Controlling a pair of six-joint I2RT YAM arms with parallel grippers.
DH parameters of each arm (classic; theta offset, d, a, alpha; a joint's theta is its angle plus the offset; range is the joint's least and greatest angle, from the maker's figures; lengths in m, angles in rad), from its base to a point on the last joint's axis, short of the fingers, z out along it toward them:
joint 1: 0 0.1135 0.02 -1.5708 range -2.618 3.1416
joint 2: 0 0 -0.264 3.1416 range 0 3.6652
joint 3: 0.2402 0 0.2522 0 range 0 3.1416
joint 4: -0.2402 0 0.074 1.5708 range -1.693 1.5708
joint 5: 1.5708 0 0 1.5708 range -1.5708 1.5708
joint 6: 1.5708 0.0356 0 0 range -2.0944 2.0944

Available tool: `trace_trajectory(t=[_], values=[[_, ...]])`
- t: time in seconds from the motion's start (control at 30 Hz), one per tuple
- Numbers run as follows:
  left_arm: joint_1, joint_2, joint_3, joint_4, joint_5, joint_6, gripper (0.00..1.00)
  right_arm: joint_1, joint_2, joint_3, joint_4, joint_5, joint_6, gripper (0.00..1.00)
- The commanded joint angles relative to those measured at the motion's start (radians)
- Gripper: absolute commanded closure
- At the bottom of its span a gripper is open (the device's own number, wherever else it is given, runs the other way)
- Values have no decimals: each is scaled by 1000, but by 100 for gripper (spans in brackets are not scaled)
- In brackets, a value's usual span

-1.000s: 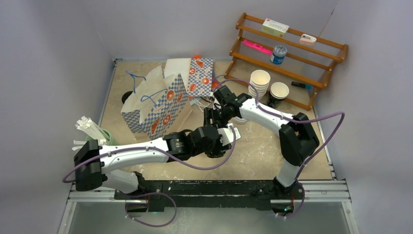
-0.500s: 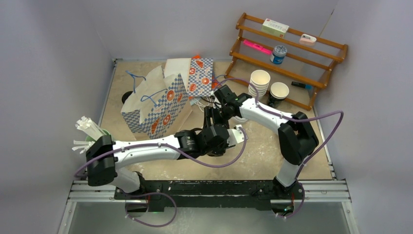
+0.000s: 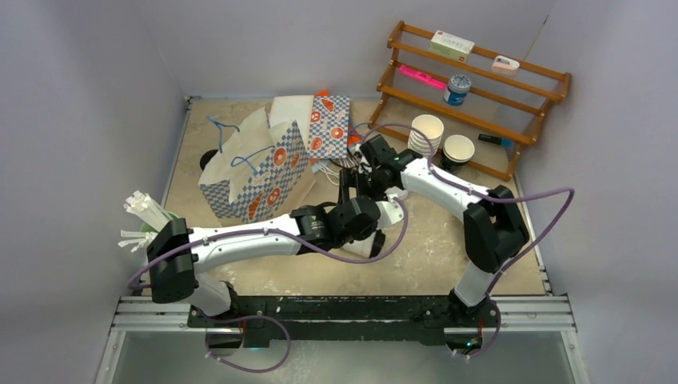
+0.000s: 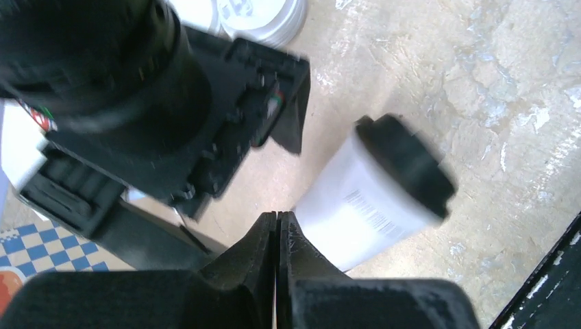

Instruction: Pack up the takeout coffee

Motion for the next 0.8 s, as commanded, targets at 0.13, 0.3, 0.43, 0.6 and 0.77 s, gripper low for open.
trace_trajectory(t=[0.13, 0.3, 0.43, 0.6, 0.77], values=[[114, -50, 62, -51, 91, -113, 100, -72, -134, 60, -88, 123, -52, 4], [165, -75, 41, -52, 182, -195, 94, -75, -199, 15, -119, 215, -93, 4], [167, -141, -37, -31, 226, -275, 60, -76, -327, -108, -115, 292, -65, 2], [207, -261, -214, 81, 315, -444, 34, -76, -607, -348, -79, 333, 67, 2], [279, -324, -404, 247, 412, -607, 18, -74, -932, -656, 94, 141, 203, 2]])
